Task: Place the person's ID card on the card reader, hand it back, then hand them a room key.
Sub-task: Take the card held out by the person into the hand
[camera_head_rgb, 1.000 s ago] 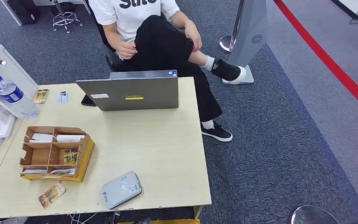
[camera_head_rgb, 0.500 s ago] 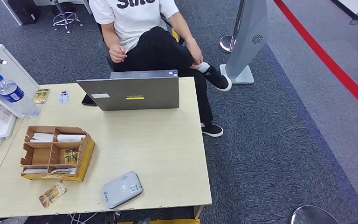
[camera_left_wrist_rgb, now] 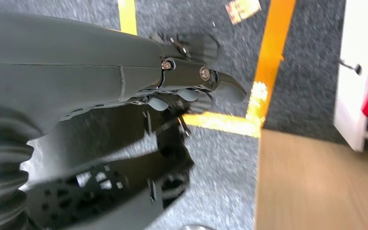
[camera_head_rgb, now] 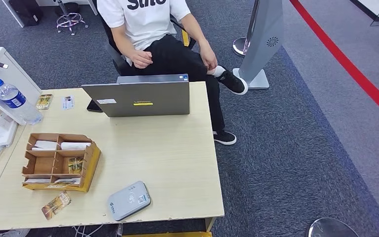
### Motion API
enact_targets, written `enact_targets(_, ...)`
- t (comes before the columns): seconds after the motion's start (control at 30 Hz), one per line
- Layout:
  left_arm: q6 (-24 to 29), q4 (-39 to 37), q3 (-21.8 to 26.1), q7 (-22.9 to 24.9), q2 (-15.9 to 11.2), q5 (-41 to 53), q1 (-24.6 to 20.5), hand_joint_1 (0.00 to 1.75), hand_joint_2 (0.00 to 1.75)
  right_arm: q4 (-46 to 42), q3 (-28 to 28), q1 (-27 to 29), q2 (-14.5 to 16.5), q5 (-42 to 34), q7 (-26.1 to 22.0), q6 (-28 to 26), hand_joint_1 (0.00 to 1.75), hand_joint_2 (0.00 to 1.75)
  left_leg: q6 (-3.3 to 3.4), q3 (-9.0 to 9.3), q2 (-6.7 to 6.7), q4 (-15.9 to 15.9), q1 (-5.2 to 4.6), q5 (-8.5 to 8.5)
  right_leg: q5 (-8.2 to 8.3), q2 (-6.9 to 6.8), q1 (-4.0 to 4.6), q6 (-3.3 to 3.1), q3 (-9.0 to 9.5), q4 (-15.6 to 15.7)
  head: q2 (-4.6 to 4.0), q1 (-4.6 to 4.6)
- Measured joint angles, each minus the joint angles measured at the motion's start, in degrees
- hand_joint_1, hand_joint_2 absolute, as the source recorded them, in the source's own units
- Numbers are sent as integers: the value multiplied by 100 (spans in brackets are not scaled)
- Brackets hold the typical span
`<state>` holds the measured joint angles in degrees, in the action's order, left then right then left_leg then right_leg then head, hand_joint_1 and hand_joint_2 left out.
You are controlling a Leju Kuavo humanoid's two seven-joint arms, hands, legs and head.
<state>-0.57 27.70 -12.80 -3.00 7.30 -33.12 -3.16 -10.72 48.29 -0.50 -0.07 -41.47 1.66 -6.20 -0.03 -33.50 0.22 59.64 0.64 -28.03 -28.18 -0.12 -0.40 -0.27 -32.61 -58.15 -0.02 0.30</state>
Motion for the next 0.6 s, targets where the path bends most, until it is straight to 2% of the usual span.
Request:
enact_targets(0.47, 28, -108, 439, 116, -312, 1429, 522, 0, 175, -443, -1942, 367, 1, 1801, -71, 258, 0, 175, 0, 0, 0, -2, 0, 0, -2, 0, 0, 2, 1, 0, 1, 1)
enact_targets(0.57, 39, -133, 526, 154, -383, 1732, 626, 0, 175, -540, -2359, 444, 1, 2182, -80, 314, 0, 44, -1, 0, 0, -2, 0, -1, -3, 0, 0, 2, 1, 0, 1, 1)
enact_targets(0.6, 42, -142, 557, 161, -407, 1835, 664, 44, 175, -574, -2501, 471, 1, 2312, -83, 335, 38, 0, -1, 0, 0, -3, 0, -1, -3, 0, 0, 2, 1, 0, 0, 0)
